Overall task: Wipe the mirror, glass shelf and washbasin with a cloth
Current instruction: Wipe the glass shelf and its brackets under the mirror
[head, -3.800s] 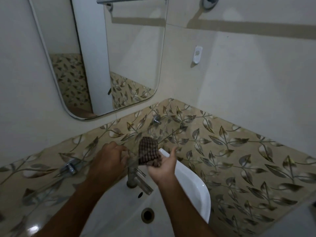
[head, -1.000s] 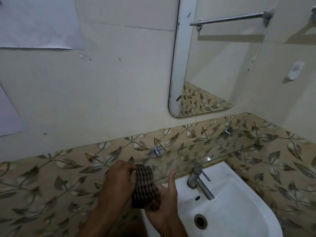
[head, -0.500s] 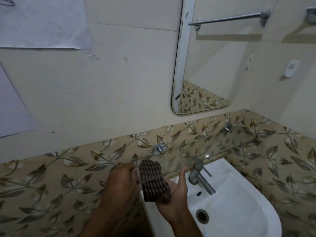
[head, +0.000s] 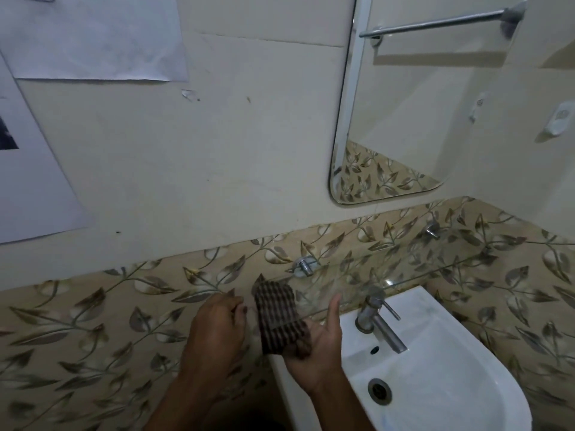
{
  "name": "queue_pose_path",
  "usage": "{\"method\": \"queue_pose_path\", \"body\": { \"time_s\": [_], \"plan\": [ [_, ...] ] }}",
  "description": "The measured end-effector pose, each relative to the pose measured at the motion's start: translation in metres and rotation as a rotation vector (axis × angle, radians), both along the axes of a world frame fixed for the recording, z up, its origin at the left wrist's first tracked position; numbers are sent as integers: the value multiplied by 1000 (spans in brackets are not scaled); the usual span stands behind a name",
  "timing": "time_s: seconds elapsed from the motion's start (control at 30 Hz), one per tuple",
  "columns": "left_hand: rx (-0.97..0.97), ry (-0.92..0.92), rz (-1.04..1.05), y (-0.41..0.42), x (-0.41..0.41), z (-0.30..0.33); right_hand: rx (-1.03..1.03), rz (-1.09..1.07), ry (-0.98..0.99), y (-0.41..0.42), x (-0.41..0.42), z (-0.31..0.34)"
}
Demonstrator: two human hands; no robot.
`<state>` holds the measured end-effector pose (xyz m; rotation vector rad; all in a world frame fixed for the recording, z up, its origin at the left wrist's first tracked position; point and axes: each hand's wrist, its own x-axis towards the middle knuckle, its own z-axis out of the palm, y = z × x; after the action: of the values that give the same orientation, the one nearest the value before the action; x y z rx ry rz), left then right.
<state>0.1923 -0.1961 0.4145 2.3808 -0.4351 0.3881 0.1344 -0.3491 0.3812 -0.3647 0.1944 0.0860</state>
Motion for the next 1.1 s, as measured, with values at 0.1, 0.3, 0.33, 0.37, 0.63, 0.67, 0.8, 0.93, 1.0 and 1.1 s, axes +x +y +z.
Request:
{"method": "queue_pose_path", "body": {
  "time_s": [0.1,0.3,0.33,0.37,0.63,0.67,0.8,0.93,1.0,1.1],
  "plan": [
    [-16,15,1,-3,-1,-1,-25,-9,32,11,6,9],
    [-18,-6,-27,-11,-1,4,-89,69,60,12,-19,0],
    [-22,-24,-46,-11,-1,4,-120,32,67,2,-25,-2],
    [-25,-30,-57,-10,-1,4,-125,-19,74,-9,-29,-3],
    [-54,-34,-190,-45,-9,8,-103,-128,46,-26,-28,20],
    [-56,-27,-214,-52,-9,8,-93,-93,23,-23,-33,19],
    [15,13,-399,-80,-12,4,-104,-115,9,-44,-62,12],
    [69,44,-489,-110,-8,11,-96,-355,86,-90,-64,9],
    [71,55,-530,-127,-4,14,-79,-413,90,-96,-55,12],
    [85,63,-537,-149,2,16,-144,-348,80,-87,-55,19]
  ]
}}
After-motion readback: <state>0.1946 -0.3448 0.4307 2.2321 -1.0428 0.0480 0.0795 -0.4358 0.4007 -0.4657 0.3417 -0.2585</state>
